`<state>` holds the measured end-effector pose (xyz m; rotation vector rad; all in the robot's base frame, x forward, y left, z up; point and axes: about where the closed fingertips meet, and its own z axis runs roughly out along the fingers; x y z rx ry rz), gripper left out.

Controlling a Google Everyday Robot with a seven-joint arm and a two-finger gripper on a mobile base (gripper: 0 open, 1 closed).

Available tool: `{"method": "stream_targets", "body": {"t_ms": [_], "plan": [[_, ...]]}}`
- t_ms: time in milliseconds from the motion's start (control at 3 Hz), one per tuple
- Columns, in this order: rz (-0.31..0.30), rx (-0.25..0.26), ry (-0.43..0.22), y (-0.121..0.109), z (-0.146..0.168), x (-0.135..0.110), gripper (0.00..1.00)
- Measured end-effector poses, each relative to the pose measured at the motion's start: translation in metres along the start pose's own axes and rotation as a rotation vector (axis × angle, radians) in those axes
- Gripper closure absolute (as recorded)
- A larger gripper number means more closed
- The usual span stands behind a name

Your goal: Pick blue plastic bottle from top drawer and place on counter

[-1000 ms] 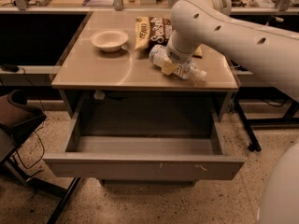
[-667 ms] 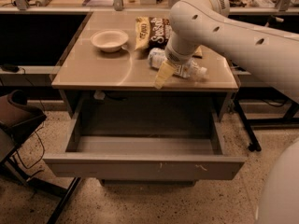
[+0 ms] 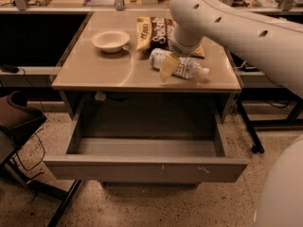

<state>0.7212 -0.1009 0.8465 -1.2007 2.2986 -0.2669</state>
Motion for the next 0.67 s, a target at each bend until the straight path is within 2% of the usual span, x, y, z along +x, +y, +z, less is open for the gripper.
{"method": "stream_targets", "body": {"t_ms": [333,667], "plan": [[0.039,0.127,0.058,-0.023,-0.066,-0.015,0.00],[0.040,0.173,0.081,-0.031,-0.082,-0.012,0.00]]}}
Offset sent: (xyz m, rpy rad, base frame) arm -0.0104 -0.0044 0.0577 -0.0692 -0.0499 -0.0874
